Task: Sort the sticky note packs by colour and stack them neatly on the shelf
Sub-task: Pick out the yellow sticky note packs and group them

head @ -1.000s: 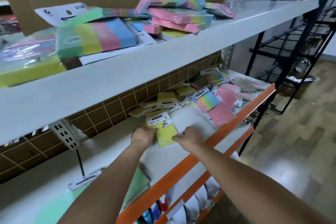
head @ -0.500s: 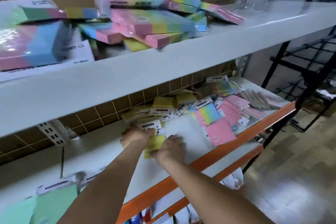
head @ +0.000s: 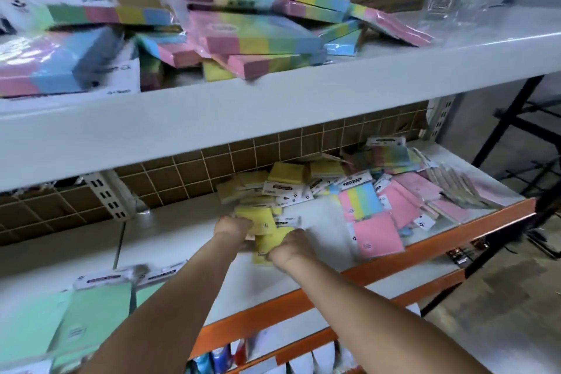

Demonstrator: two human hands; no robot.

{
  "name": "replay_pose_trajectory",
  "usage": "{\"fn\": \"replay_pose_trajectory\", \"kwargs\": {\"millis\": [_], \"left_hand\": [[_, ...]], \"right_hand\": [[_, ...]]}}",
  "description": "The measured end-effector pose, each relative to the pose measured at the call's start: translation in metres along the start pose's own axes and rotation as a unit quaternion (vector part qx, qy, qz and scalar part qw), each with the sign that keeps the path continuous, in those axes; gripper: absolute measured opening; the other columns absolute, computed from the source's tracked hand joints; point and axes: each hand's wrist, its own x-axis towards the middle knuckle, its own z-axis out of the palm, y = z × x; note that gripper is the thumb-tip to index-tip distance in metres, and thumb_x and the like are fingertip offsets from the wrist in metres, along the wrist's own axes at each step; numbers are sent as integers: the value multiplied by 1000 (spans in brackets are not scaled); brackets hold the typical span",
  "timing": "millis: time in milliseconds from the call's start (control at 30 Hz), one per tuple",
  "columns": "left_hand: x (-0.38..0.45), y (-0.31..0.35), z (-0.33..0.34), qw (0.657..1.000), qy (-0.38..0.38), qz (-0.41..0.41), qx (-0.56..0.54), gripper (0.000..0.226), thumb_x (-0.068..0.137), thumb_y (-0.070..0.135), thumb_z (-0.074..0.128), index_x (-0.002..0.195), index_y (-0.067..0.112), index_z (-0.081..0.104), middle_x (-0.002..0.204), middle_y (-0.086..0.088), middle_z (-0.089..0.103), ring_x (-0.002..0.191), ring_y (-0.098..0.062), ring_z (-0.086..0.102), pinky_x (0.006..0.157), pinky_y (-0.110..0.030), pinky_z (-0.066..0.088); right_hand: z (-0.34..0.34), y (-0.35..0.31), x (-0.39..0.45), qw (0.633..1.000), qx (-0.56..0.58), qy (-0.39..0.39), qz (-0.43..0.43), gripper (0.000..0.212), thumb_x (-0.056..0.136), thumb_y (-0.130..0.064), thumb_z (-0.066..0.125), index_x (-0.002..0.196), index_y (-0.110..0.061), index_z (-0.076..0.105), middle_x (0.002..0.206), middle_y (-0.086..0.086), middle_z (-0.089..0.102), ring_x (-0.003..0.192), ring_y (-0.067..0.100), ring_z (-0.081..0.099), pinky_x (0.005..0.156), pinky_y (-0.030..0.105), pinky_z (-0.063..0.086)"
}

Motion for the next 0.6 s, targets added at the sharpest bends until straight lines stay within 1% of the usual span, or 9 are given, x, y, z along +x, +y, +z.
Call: {"fn": "replay_pose_trajectory", "kwargs": {"millis": [100, 167, 233, 267, 300, 367, 433, 500, 600], "left_hand": [[-10, -4, -13, 1000, 6, 12, -23, 38, 88, 5, 60, 122, -6, 48, 113, -20, 57, 98, -37, 62, 83, -43, 52], [-14, -9, -19, 999, 15, 12, -30, 38, 89, 3, 58, 125, -5, 46, 112, -19, 52, 91, -34, 55, 74, -39, 50], [-21, -13, -24, 999, 18, 17, -38, 36, 90, 1, 56, 124, -5, 47, 110, -19, 50, 89, -34, 50, 62, -36, 49], [-24, -16, -26, 999, 16, 17, -41, 34, 90, 0, 55, 123, -5, 48, 108, -19, 52, 88, -34, 50, 60, -35, 48], [-25, -18, -28, 999, 16, 14, -46, 33, 91, 0, 54, 123, -5, 49, 102, -17, 52, 84, -33, 52, 62, -36, 47], [-29, -20, -31, 999, 17, 6, -43, 33, 92, -1, 51, 124, -5, 47, 83, -14, 50, 67, -30, 53, 61, -36, 47], [-32, -23, -33, 999, 24, 7, -39, 31, 93, -1, 46, 124, -5, 47, 74, -14, 47, 57, -26, 50, 60, -33, 46], [-38, -25, -33, 999, 20, 7, -46, 29, 94, 3, 42, 122, -3, 48, 77, -14, 48, 59, -26, 50, 63, -32, 48], [-47, -29, -30, 996, 2, 3, -92, 30, 96, 12, 39, 122, 2, 49, 97, -18, 56, 67, -28, 54, 62, -33, 51]], "right_hand": [[-15, 7, -2, 1000, 3, -9, 1, 49, 82, -22, 62, 127, -4, 52, 120, 12, 63, 109, 29, 63, 81, 30, 53], [-23, 13, 0, 999, 36, 4, -14, 50, 86, -16, 54, 134, -4, 47, 121, 13, 62, 104, 28, 63, 73, 28, 46], [-28, 14, 0, 997, 67, 12, -30, 48, 88, -12, 49, 135, -2, 46, 115, 13, 61, 91, 26, 57, 68, 26, 41], [-29, 13, -1, 996, 80, 18, -35, 45, 88, -10, 48, 132, 0, 48, 110, 13, 59, 87, 25, 54, 67, 26, 39], [-31, 12, -4, 994, 96, 23, -39, 43, 89, -10, 46, 130, 0, 49, 109, 14, 58, 87, 26, 53, 67, 26, 39], [-35, 9, -9, 990, 125, 29, -57, 40, 87, -9, 45, 127, -2, 49, 116, 16, 59, 90, 28, 54, 70, 27, 39], [-37, 5, -16, 986, 145, 41, -75, 36, 86, -8, 44, 121, -2, 51, 108, 13, 58, 87, 28, 51, 69, 27, 37], [-36, 2, -21, 981, 165, 38, -89, 30, 88, -8, 44, 116, -3, 52, 101, 11, 54, 85, 27, 49, 67, 28, 36], [-29, -3, -29, 972, 204, 1, -120, 23, 89, -9, 46, 110, -3, 55, 103, 14, 60, 81, 25, 51, 60, 30, 35]]}}
